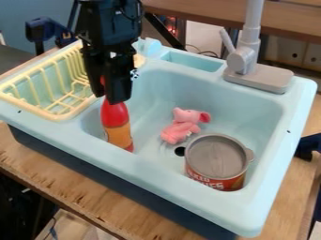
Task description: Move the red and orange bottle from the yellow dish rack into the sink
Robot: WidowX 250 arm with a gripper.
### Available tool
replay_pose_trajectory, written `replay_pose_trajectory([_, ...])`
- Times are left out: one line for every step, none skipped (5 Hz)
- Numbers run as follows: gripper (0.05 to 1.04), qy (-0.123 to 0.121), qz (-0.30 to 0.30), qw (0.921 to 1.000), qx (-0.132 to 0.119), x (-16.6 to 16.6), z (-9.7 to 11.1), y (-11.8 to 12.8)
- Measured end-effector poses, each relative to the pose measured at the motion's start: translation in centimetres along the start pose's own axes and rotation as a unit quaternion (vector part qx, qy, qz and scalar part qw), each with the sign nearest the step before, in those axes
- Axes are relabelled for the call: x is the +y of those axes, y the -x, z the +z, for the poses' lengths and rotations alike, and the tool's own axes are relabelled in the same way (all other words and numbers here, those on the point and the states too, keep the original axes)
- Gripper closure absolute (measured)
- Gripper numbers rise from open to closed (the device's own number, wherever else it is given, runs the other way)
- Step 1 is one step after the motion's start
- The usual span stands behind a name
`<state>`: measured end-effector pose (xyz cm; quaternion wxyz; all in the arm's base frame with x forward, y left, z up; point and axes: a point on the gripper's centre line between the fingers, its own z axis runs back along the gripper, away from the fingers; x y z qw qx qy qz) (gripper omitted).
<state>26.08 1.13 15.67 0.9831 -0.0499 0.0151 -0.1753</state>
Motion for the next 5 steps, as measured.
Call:
replay_pose_trajectory([0.115,0.000,-0.004,0.9998,-0.020,-0.7,0.9,-0.1])
replay_pose_trajectory([0.080,-0.007,-0.020,0.9992,-0.035,-2.0,2.0,0.0])
replay_pose_trajectory([0.084,-0.016,-0.015,0.9981,-0.058,-2.3,4.1,0.0])
replay_pose_trajectory([0.084,-0.011,-0.019,0.9951,-0.096,-2.7,6.8,-0.7])
replay_pose_trajectory([0.084,-0.035,0.009,0.9946,-0.098,-1.1,8.7,-0.5])
